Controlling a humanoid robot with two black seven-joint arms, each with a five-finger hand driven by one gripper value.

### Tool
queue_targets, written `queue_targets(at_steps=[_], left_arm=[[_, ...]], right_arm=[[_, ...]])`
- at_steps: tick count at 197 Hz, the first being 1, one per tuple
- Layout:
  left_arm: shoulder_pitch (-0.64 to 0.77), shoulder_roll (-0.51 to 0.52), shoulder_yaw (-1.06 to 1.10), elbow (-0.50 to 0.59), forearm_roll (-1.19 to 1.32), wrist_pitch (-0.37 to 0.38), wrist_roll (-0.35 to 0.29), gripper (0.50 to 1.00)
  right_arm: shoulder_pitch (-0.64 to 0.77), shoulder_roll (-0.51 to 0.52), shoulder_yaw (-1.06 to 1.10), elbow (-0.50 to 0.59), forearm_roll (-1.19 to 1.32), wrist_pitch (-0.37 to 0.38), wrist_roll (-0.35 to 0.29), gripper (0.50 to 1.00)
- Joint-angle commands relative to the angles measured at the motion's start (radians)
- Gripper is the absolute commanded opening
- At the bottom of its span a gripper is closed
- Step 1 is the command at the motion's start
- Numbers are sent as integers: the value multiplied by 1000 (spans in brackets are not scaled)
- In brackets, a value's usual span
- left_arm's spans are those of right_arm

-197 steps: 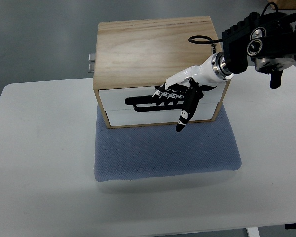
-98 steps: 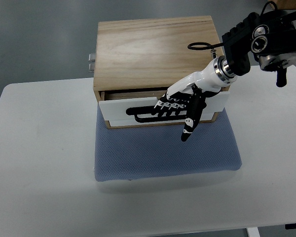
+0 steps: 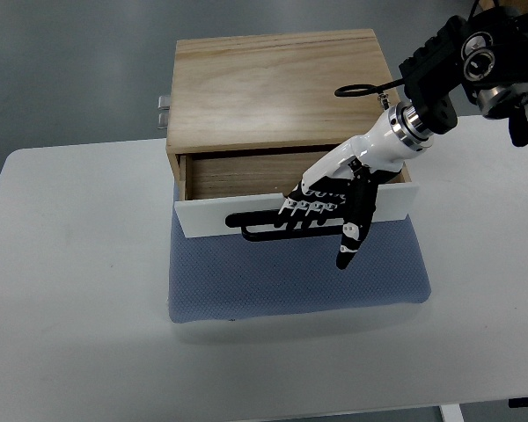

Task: Open wood drawer with right hand

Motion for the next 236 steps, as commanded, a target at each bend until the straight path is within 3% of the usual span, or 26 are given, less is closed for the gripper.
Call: queue_targets(at_steps=[1, 78, 171, 191, 236], left_arm=[[0, 0, 0, 0, 0, 0, 0, 1000], [0, 0, 0, 0, 0, 0, 0, 1000], [0, 0, 0, 0, 0, 0, 0, 1000], [0, 0, 0, 0, 0, -1, 0, 1000], [0, 0, 0, 0, 0, 0, 0, 1000]], right_arm=[[4, -6, 2, 5, 0, -1, 0, 944], [85, -52, 11, 23, 6, -1, 2, 944], [118, -255, 144, -64, 264, -1, 26, 944], [87, -286, 190, -107, 355, -94, 78, 944], [-11, -351, 325, -139, 470, -280, 98, 942]])
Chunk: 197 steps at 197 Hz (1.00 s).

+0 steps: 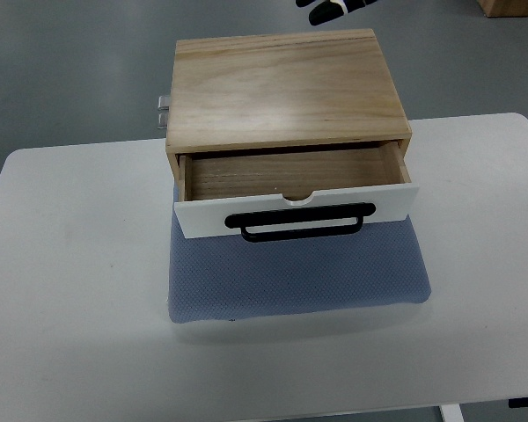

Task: Open wood drawer with right hand

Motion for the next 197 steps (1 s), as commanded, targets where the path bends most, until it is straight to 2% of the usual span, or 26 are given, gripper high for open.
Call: queue_targets(at_steps=[1, 28, 58, 93, 138, 197], left_arm=[[0, 0, 0, 0, 0, 0, 0, 1000], [0, 0, 0, 0, 0, 0, 0, 1000], [0, 0, 0, 0, 0, 0, 0, 1000], [0, 0, 1, 0, 0, 0, 0, 1000], [0, 0, 0, 0, 0, 0, 0, 1000], [0, 0, 0, 0, 0, -1, 0, 1000]], right_arm=[[-64, -29, 87, -24, 29, -83, 15, 942], [-190, -40, 232, -86, 39, -167, 38, 942], [-394, -54, 448, -177, 41, -284, 44, 942], [-697, 25, 816, -303, -13, -393, 42, 944], [-964, 196, 1134, -448, -263, -407, 42, 944], [-1135, 351, 1287, -531, -364, -402, 42, 944]])
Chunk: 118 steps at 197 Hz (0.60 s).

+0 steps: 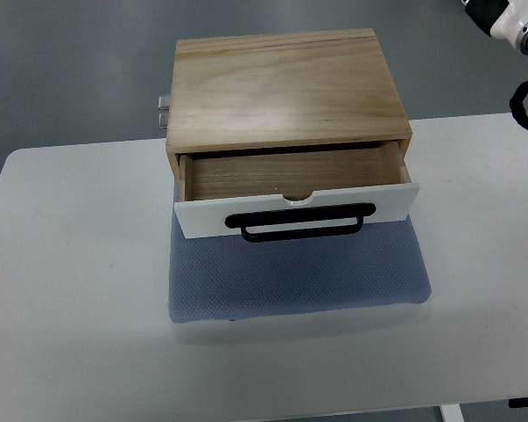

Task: Open wood drawer with right hand

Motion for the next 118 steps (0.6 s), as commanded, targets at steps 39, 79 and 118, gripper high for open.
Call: queue_targets(at_steps=[39, 79, 118], left_arm=[[0, 0, 0, 0, 0, 0, 0, 1000], [0, 0, 0, 0, 0, 0, 0, 1000], [0, 0, 0, 0, 0, 0, 0, 1000]], right_arm=[[-123, 128, 130, -53, -88, 0, 1, 944], [-179, 180, 182, -59, -102, -1, 3, 944], [-220, 235, 232, -80, -102, -4, 3, 944]])
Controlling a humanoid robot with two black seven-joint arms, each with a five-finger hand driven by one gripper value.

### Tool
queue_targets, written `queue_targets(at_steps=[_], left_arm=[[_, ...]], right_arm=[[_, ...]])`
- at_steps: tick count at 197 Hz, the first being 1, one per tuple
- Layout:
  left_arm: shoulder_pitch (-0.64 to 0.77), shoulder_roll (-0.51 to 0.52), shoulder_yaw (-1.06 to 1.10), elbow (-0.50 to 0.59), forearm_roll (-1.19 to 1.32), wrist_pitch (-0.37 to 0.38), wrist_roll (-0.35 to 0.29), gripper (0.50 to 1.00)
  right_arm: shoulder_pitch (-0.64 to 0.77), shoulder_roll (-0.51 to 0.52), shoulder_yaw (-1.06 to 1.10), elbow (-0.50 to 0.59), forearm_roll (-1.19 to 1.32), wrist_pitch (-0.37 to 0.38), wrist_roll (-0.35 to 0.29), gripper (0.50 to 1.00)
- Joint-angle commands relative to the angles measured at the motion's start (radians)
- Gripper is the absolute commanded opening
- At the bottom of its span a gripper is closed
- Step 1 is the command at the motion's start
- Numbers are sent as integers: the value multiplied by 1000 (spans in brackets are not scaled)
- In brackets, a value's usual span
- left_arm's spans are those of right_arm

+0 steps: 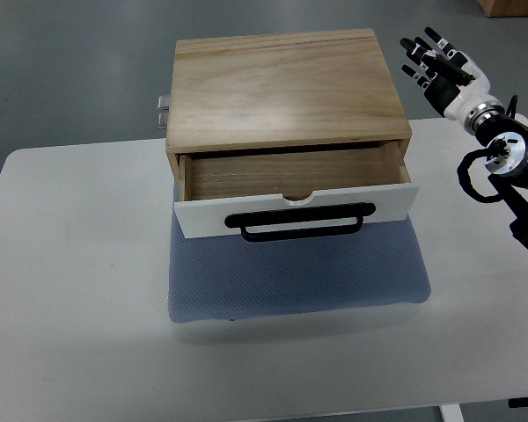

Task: Open wood drawer with right hand

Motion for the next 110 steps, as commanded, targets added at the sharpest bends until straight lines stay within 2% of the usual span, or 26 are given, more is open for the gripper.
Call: queue_targets(at_steps=[1, 24, 75, 110], left_arm=[[0, 0, 0, 0, 0, 0, 0, 1000], [0, 0, 1, 0, 0, 0, 0, 1000], [0, 0, 0, 0, 0, 0, 0, 1000], [0, 0, 0, 0, 0, -1, 0, 1000]], right_arm=[[-18, 24, 21, -10, 0, -1, 0, 944], [-38, 45, 40, -14, 0, -1, 1, 944], [-75, 65, 44, -14, 1, -1, 55, 944], [-84, 76, 51, -17, 2, -1, 58, 944]])
